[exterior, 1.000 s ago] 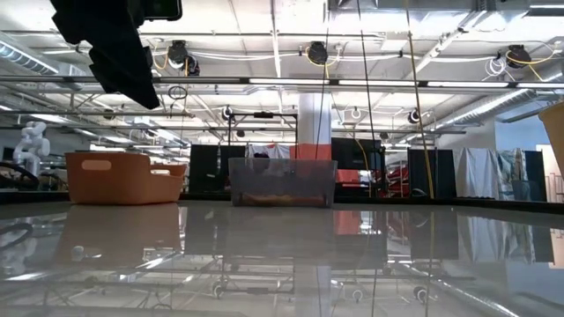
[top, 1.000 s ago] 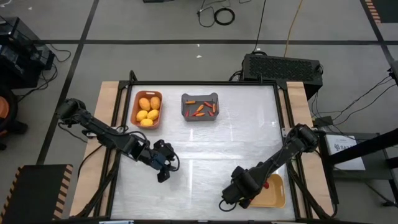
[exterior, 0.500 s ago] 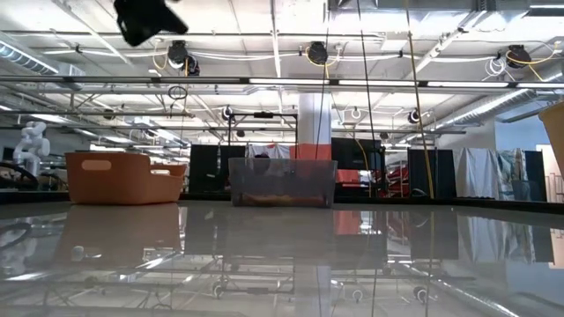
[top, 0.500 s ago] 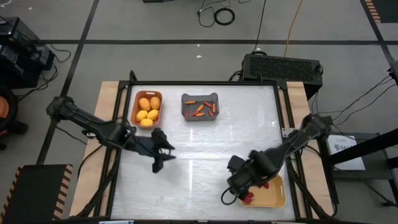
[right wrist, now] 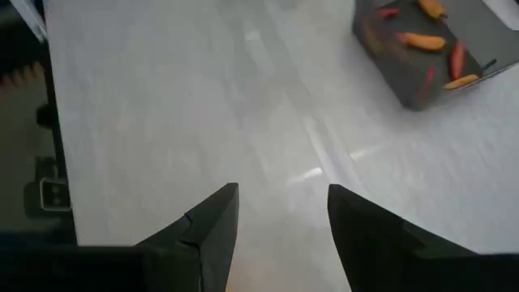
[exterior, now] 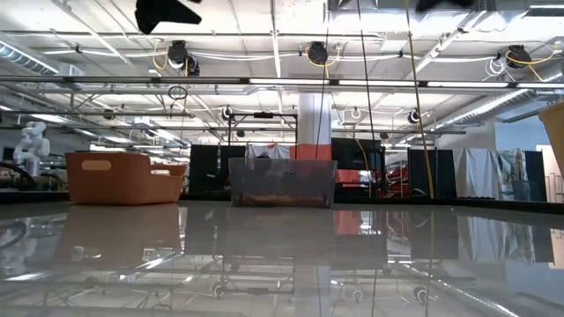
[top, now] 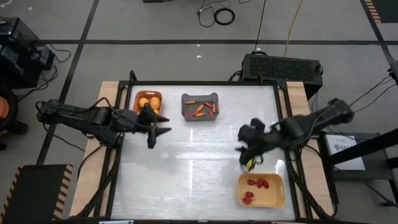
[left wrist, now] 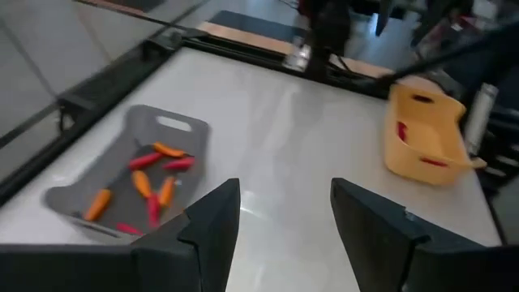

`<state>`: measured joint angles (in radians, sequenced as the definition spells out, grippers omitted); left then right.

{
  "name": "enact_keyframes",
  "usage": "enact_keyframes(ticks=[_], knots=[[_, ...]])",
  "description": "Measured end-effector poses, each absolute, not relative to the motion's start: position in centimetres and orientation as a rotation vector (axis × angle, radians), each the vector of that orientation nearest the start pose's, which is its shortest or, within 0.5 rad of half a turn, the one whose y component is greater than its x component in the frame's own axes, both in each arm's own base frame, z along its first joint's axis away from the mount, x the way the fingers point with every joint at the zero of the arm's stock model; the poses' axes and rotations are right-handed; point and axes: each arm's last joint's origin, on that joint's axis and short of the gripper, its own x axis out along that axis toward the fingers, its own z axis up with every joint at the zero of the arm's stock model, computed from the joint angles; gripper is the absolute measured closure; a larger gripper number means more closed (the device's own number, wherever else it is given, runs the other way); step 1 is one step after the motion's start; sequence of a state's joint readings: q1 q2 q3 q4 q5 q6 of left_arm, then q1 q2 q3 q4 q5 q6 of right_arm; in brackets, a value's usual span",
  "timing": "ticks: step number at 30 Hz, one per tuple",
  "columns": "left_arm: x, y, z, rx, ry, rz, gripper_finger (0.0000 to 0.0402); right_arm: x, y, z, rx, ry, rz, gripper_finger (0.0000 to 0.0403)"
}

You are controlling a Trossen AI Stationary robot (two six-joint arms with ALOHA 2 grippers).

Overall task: Sort produce into baskets
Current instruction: Return to Home Position

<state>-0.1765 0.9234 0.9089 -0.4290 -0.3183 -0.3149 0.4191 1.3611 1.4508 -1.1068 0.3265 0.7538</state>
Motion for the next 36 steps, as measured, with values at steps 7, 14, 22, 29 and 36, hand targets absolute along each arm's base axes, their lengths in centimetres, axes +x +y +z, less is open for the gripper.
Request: enact_keyframes(ticks=[7,14,22,29,36], knots=[[19.0,0.2,32.6,-0.234,0.388,0.227,0.0204,19.5,4.4,33.0,0.386,0.669,-0.13,0.022],[18.0,2.3,31.4,-0.32,0.315,0.313,0.0232,17.8,1.8,29.7,0.342,0.539,-0.097,0.022],[13.7,2.3,30.1,-0.347,0.14,0.364,0.0267,18.2,0.7,29.2,0.166,0.54,-0.157,0.0265],[10.0,1.9,27.4,-0.379,0.006,0.361,0.0295,16.9,0.6,29.6,0.119,0.54,-0.155,0.0392],[6.8,1.7,25.1,-0.392,-0.117,0.405,0.0317,12.8,0.0,27.8,0.21,0.428,-0.239,0.0401]])
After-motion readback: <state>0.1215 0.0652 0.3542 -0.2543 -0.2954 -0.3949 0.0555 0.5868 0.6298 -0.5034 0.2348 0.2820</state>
